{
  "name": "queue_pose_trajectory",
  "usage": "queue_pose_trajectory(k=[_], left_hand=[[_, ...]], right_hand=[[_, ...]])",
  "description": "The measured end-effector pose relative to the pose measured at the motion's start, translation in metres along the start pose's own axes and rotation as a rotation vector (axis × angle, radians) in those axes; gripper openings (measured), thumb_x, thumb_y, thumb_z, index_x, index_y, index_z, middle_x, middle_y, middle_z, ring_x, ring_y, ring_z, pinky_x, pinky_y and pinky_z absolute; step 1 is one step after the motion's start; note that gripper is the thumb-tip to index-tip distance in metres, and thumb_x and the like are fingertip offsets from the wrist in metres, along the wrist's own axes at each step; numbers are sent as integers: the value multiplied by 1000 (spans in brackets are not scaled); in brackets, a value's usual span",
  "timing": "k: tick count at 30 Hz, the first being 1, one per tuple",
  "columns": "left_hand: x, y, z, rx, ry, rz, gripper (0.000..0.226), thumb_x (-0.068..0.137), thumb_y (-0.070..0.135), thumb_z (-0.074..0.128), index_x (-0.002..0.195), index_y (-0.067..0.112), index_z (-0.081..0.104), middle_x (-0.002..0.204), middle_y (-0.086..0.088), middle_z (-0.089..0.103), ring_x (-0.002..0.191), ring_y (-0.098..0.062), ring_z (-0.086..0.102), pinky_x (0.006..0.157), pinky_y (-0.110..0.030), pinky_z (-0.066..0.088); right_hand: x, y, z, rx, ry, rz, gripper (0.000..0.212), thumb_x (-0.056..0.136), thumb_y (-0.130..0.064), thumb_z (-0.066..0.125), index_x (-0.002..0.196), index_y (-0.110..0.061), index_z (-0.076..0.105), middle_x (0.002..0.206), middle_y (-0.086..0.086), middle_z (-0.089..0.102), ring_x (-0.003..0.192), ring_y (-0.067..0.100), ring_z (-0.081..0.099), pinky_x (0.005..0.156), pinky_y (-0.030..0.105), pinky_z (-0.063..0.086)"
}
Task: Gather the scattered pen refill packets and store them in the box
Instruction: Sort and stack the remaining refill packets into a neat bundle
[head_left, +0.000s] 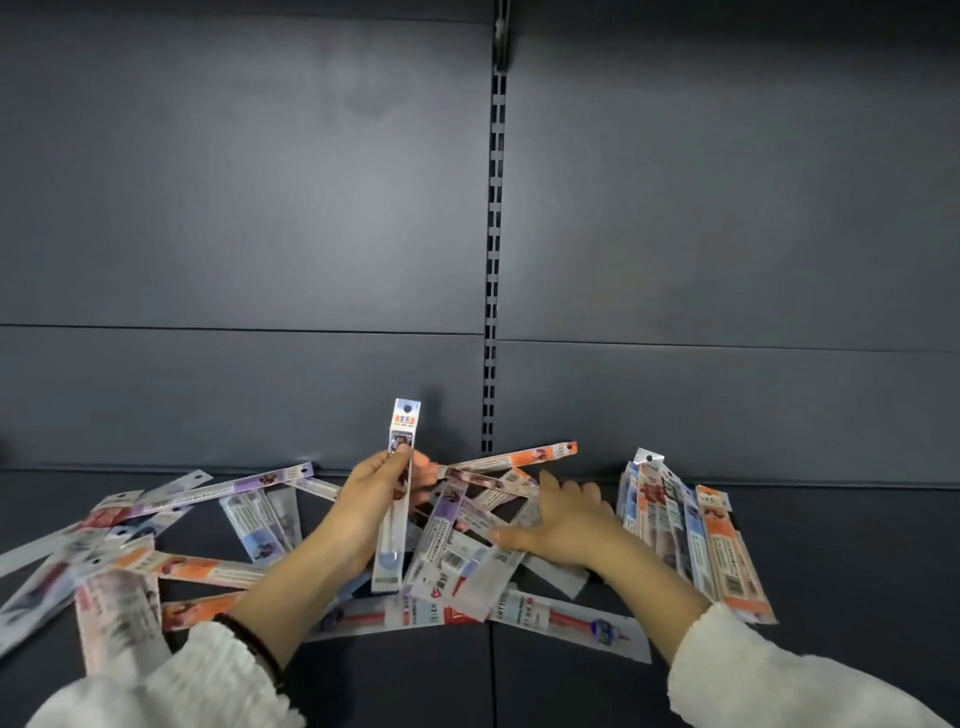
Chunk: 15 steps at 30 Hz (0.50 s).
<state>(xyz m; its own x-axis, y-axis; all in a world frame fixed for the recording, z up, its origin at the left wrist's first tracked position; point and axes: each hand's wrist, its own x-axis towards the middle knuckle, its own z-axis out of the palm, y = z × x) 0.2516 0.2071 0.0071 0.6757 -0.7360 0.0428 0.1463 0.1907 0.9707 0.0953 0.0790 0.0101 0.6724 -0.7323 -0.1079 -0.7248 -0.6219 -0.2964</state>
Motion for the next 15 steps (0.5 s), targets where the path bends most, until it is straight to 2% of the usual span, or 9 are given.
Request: queue_pose_trajectory(k=[2, 4, 7, 9, 11, 14, 15], left_hand=[[5, 1, 7, -69, -42, -40, 30, 101, 19, 42, 85, 5, 64, 91, -12, 73, 88, -20, 69, 78, -30, 53], [9, 1, 14, -114, -80, -39, 30, 101, 20, 42, 88, 5, 65, 97, -13, 73, 94, -21, 68, 80, -29, 54], [7, 0, 22, -188, -129, -64, 30, 102, 20, 42, 90, 4, 65, 103, -14, 73, 102, -22, 68, 83, -29, 53], [4, -2, 23, -237, -181, -118, 30, 102, 21, 41, 92, 3, 63, 106, -17, 73, 103, -24, 69, 84, -30, 53], [0, -3, 25, -213, -235, -166, 31, 101, 24, 42, 98, 2, 63, 106, -18, 73, 97, -25, 71, 79, -31, 56], [-5, -3, 27, -101, -297, -227, 35, 101, 32, 43, 110, 6, 65, 104, -17, 73, 93, -28, 70, 79, -37, 57], [-7, -3, 27, -109, -325, -236, 35, 101, 33, 43, 112, 9, 66, 102, -17, 74, 92, -28, 71, 80, -39, 57]], right_hand=[[3, 1, -2, 172, -21, -33, 104, 69, -62, 72, 148, -18, 22, 148, 9, 38, 138, 31, 31, 111, 41, 33], [3, 2, -3, 471, -9, -90, 95, 68, -38, 83, 145, -23, 29, 142, 1, 45, 128, 21, 44, 106, 31, 38], [1, -1, -4, 861, 97, -149, 95, 70, -6, 82, 145, -25, 28, 136, 4, 50, 117, 17, 54, 95, 26, 46], [4, -5, -5, 1028, 189, -186, 100, 67, 1, 82, 143, -36, 28, 133, 8, 49, 118, 22, 56, 92, 31, 52], [4, -15, -6, 1160, 248, -227, 101, 64, -2, 85, 136, -47, 30, 133, 6, 45, 116, 22, 56, 87, 33, 55], [3, -30, -5, 1226, 306, -295, 99, 65, -3, 85, 133, -49, 30, 128, 0, 47, 106, 16, 60, 72, 29, 59], [1, -35, -5, 1211, 341, -327, 97, 66, -3, 84, 134, -48, 30, 129, -1, 48, 106, 16, 62, 72, 32, 61]])
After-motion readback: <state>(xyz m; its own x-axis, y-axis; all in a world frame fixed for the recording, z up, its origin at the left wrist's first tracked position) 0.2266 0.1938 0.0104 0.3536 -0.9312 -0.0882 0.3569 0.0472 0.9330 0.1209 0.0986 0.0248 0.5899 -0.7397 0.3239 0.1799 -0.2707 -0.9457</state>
